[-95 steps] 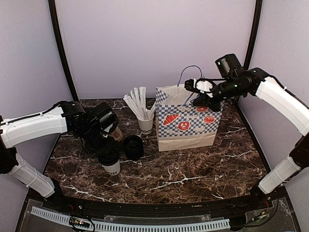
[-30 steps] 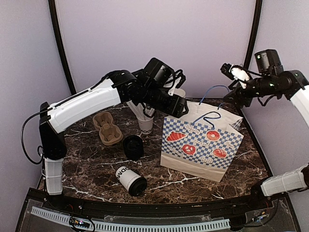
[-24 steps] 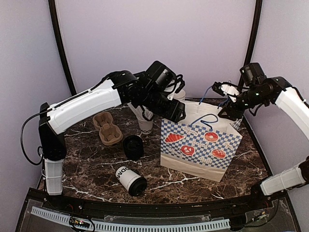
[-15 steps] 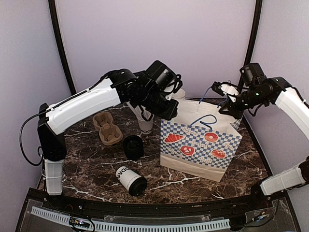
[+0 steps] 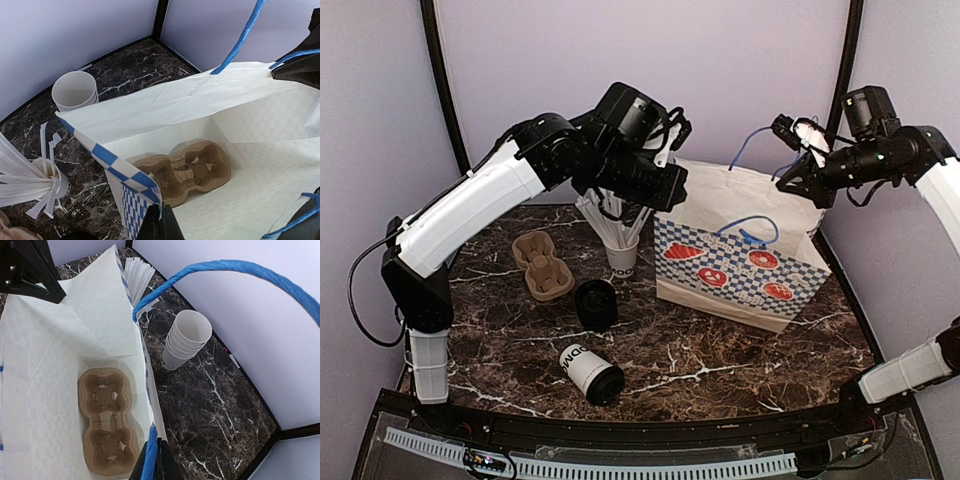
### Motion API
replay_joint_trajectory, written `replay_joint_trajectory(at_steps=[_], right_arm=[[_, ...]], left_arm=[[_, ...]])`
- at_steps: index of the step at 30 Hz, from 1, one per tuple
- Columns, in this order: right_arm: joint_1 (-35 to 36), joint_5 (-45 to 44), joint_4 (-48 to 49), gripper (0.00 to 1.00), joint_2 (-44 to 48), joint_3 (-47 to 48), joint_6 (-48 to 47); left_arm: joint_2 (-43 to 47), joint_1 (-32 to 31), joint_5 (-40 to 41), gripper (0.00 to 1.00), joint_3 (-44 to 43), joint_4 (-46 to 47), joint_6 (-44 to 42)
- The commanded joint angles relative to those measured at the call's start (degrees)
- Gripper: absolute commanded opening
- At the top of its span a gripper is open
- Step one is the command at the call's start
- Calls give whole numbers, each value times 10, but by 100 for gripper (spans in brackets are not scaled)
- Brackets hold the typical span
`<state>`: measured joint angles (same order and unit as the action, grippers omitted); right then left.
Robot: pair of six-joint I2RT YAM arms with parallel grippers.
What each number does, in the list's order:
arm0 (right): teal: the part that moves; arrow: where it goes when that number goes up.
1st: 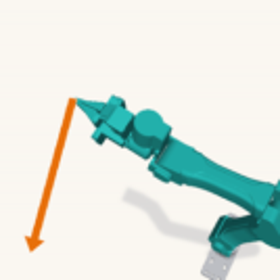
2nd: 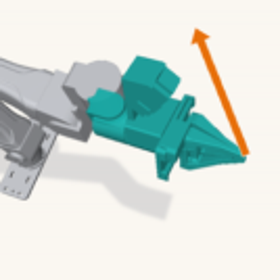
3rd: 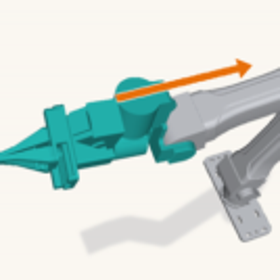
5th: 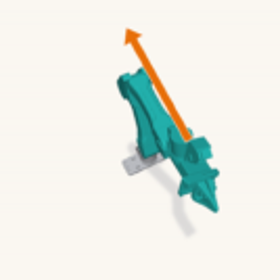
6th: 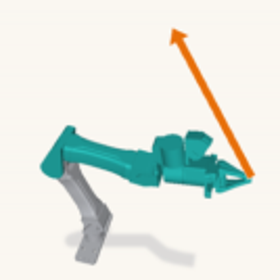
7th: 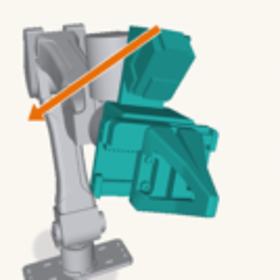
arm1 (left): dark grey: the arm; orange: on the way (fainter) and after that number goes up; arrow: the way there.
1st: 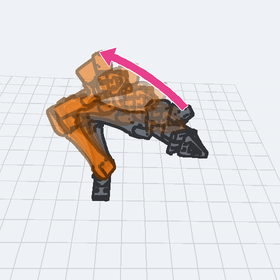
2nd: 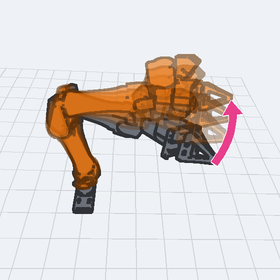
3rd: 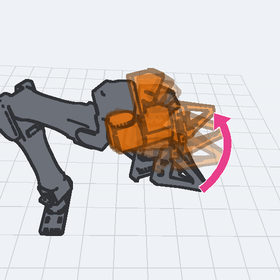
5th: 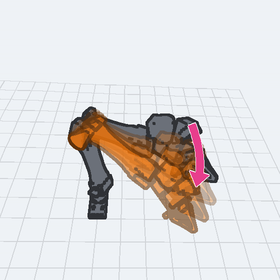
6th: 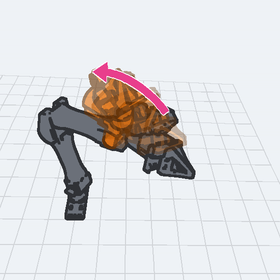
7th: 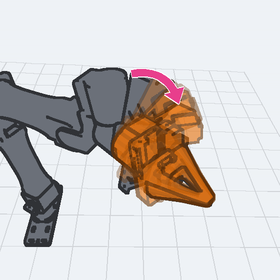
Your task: Pack the takeout coffee
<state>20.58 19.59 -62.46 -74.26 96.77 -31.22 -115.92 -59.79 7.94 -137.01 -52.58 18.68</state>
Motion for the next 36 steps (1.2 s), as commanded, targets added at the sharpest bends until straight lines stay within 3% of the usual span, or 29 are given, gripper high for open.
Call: replay_joint_trajectory(at_steps=[1, 9, 27, 28, 29, 30, 31, 32, 33, 36], right_arm=[[-1, 19, -9, 0, 5, 70, 26], [-1, 37, -20, 0, -8, 97, 36], [-1, 29, 22, 0, -29, -35, 36], [-1, 21, 27, 18, -35, -37, 37], [-1, 6, 35, 38, -41, -38, 42], [-2, -11, 45, 49, -43, -36, 48], [-2, -22, 54, 56, -42, -33, 50], [-2, -28, 59, 63, -39, -29, 53], [-2, -30, 63, 69, -36, -23, 57], [-2, -13, 64, 78, -21, -8, 61]], left_arm=[[53, 5, -12, 0, -19, 13, 11], [71, 10, -44, 0, -19, 21, 25], [67, 41, -115, 2, 60, 14, 77], [67, 47, -121, 10, 66, 15, 79], [65, 49, -120, 31, 66, 8, 81], [64, 55, -110, 43, 63, -4, 83], [64, 56, -98, 70, 54, -10, 79], [66, 58, -67, 81, 49, -23, 75], [72, 58, -53, 91, 44, -26, 65], [101, 57, -9, 97, 58, -16, 42]])
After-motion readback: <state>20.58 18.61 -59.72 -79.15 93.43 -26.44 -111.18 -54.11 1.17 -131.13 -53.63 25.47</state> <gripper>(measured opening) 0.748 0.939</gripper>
